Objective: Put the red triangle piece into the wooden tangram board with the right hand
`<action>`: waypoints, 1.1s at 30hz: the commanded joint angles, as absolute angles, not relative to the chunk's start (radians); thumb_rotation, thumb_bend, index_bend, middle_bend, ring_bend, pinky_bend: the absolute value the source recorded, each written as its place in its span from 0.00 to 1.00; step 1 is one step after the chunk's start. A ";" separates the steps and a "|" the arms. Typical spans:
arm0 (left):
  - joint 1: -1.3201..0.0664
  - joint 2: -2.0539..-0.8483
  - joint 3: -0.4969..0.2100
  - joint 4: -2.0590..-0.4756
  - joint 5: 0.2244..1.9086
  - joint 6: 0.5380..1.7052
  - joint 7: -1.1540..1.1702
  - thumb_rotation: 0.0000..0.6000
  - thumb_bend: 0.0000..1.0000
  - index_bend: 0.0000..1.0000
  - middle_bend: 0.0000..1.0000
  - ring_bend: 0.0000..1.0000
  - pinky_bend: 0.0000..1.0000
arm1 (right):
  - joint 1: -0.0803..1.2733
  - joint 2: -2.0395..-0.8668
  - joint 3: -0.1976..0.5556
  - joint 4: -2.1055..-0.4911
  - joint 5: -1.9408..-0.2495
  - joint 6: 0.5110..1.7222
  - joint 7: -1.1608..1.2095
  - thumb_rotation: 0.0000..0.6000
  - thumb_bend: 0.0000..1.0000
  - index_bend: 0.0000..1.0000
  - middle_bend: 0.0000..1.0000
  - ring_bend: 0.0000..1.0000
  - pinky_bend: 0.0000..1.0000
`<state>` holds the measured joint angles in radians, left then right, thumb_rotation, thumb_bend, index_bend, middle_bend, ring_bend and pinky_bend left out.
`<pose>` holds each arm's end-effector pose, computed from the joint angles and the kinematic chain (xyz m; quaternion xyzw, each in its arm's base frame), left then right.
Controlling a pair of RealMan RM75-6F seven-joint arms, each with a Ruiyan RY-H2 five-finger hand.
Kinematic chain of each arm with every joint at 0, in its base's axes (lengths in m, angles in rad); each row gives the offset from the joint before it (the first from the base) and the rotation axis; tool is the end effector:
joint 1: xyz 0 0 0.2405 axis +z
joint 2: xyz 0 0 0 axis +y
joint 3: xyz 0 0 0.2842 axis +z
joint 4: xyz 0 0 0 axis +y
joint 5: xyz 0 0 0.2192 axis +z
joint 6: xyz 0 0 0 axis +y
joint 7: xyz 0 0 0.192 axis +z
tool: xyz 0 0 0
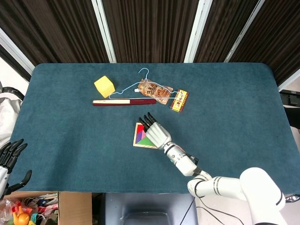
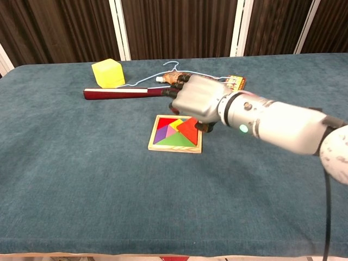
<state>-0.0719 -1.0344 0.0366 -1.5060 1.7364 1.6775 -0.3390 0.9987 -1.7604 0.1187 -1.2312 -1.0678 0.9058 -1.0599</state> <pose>-0.3204 0.2044 0.1982 -0.6184 -0.3681 -0.4917 0.4902 -0.0794 -0.4305 -0.1186 0.8573 -0.0039 0.2117 0.4692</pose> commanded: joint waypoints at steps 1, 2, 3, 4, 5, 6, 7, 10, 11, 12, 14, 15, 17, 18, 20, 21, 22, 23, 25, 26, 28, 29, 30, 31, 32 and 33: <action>-0.072 -1.036 0.037 -1.506 1.738 1.677 -0.337 1.00 0.44 0.00 0.00 0.00 0.02 | 0.987 -1.730 0.128 -1.251 -1.059 0.914 -1.035 1.00 0.51 0.40 0.00 0.00 0.00; -0.073 -1.036 0.038 -1.506 1.739 1.676 -0.335 1.00 0.44 0.00 0.00 0.00 0.02 | 0.988 -1.722 0.130 -1.252 -1.046 0.906 -1.036 1.00 0.51 0.40 0.00 0.00 0.00; -0.074 -1.037 0.037 -1.507 1.740 1.675 -0.333 1.00 0.44 0.00 0.00 0.00 0.02 | 0.988 -1.718 0.130 -1.251 -1.036 0.901 -1.039 1.00 0.51 0.40 0.00 0.00 0.00; -0.075 -1.037 0.037 -1.508 1.740 1.674 -0.333 1.00 0.44 0.00 0.00 0.00 0.02 | 0.989 -1.715 0.129 -1.250 -1.029 0.898 -1.043 1.00 0.51 0.40 0.00 0.00 0.00; -0.075 -1.037 0.037 -1.509 1.740 1.673 -0.332 1.00 0.44 0.00 0.00 0.00 0.02 | 0.991 -1.713 0.127 -1.246 -1.023 0.895 -1.047 1.00 0.52 0.40 0.00 0.00 0.00; -0.076 -1.037 0.037 -1.509 1.740 1.673 -0.332 1.00 0.44 0.00 0.00 0.00 0.02 | 0.991 -1.713 0.126 -1.244 -1.019 0.894 -1.049 1.00 0.52 0.40 0.00 0.00 0.00; -0.076 -1.037 0.037 -1.510 1.740 1.672 -0.331 1.00 0.44 0.00 0.00 0.00 0.02 | 0.991 -1.713 0.125 -1.240 -1.014 0.893 -1.048 1.00 0.53 0.40 0.00 0.00 0.00; -0.078 -1.036 0.037 -1.511 1.739 1.669 -0.330 1.00 0.44 0.00 0.00 0.00 0.02 | 0.992 -1.719 0.118 -1.224 -1.003 0.883 -1.047 1.00 0.53 0.41 0.00 0.00 0.00; -0.078 -1.036 0.037 -1.512 1.737 1.668 -0.329 1.00 0.44 0.00 0.00 0.00 0.02 | 0.994 -1.723 0.114 -1.216 -1.000 0.879 -1.047 1.00 0.53 0.41 0.00 0.00 0.00; -0.078 -1.036 0.036 -1.511 1.736 1.667 -0.330 1.00 0.44 0.00 0.00 0.00 0.02 | 0.995 -1.727 0.112 -1.209 -0.998 0.876 -1.047 1.00 0.53 0.42 0.00 0.00 0.00; -0.077 -1.036 0.037 -1.512 1.738 1.670 -0.331 1.00 0.44 0.00 0.00 0.00 0.02 | 0.998 -1.737 0.109 -1.195 -0.994 0.869 -1.046 1.00 0.53 0.42 0.00 0.00 0.00; -0.077 -1.036 0.037 -1.512 1.739 1.671 -0.331 1.00 0.44 0.00 0.00 0.00 0.02 | 1.000 -1.741 0.108 -1.190 -0.992 0.867 -1.044 1.00 0.53 0.42 0.00 0.00 0.00; -0.078 -1.034 0.036 -1.511 1.737 1.668 -0.334 1.00 0.44 0.00 0.00 0.00 0.02 | 1.004 -1.750 0.106 -1.179 -0.988 0.860 -1.043 1.00 0.53 0.42 0.00 0.00 0.00; -0.078 -1.035 0.037 -1.510 1.738 1.668 -0.334 1.00 0.44 0.00 0.00 0.00 0.02 | 1.006 -1.753 0.105 -1.175 -0.986 0.858 -1.045 1.00 0.53 0.42 0.00 0.00 0.00; -0.076 -1.035 0.037 -1.511 1.739 1.673 -0.334 1.00 0.44 0.00 0.00 0.00 0.02 | 1.009 -1.760 0.103 -1.170 -0.982 0.856 -1.048 1.00 0.53 0.42 0.00 0.00 0.00; -0.075 -1.034 0.037 -1.511 1.739 1.675 -0.334 1.00 0.44 0.00 0.00 0.00 0.02 | 1.010 -1.762 0.103 -1.169 -0.981 0.856 -1.048 1.00 0.53 0.42 0.00 0.00 0.00; -0.075 -1.034 0.037 -1.510 1.739 1.675 -0.335 1.00 0.44 0.00 0.00 0.00 0.02 | 1.011 -1.764 0.102 -1.169 -0.980 0.857 -1.048 1.00 0.53 0.42 0.00 0.00 0.00; -0.074 -1.034 0.038 -1.510 1.739 1.676 -0.337 1.00 0.44 0.00 0.00 0.00 0.02 | 1.012 -1.766 0.102 -1.169 -0.980 0.858 -1.047 1.00 0.53 0.42 0.00 0.00 0.00; -0.074 -1.033 0.038 -1.509 1.739 1.677 -0.340 1.00 0.44 0.00 0.00 0.00 0.02 | 1.014 -1.768 0.104 -1.169 -0.979 0.858 -1.042 1.00 0.53 0.42 0.00 0.00 0.00; -0.075 -1.033 0.037 -1.508 1.739 1.677 -0.341 1.00 0.44 0.00 0.00 0.00 0.02 | 1.015 -1.769 0.104 -1.169 -0.979 0.858 -1.040 1.00 0.53 0.42 0.00 0.00 0.00; -0.075 -1.033 0.036 -1.508 1.737 1.676 -0.342 1.00 0.44 0.00 0.00 0.00 0.02 | 1.016 -1.771 0.101 -1.166 -0.979 0.859 -1.042 1.00 0.53 0.42 0.00 0.00 0.00; -0.074 -1.033 0.038 -1.508 1.738 1.678 -0.344 1.00 0.44 0.00 0.00 0.00 0.02 | 1.017 -1.773 0.100 -1.164 -0.978 0.859 -1.042 1.00 0.53 0.42 0.00 0.00 0.00; -0.074 -1.033 0.038 -1.508 1.739 1.678 -0.344 1.00 0.44 0.00 0.00 0.00 0.02 | 1.018 -1.774 0.099 -1.162 -0.977 0.858 -1.043 1.00 0.53 0.42 0.00 0.00 0.00; -0.074 -1.033 0.038 -1.507 1.738 1.677 -0.344 1.00 0.44 0.00 0.00 0.00 0.02 | 1.019 -1.776 0.099 -1.160 -0.975 0.856 -1.042 1.00 0.53 0.42 0.00 0.00 0.00; -0.075 -1.033 0.037 -1.506 1.738 1.676 -0.345 1.00 0.44 0.00 0.00 0.00 0.02 | 1.019 -1.777 0.098 -1.158 -0.973 0.856 -1.044 1.00 0.53 0.42 0.00 0.00 0.00; -0.075 -1.033 0.038 -1.506 1.738 1.676 -0.346 1.00 0.44 0.00 0.00 0.00 0.02 | 1.020 -1.778 0.097 -1.156 -0.971 0.855 -1.044 1.00 0.53 0.42 0.00 0.00 0.00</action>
<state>-0.0750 -1.0328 0.0376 -1.5057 1.7380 1.6756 -0.3462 1.0196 -1.7774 0.0977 -1.1566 -0.9716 0.8553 -1.0438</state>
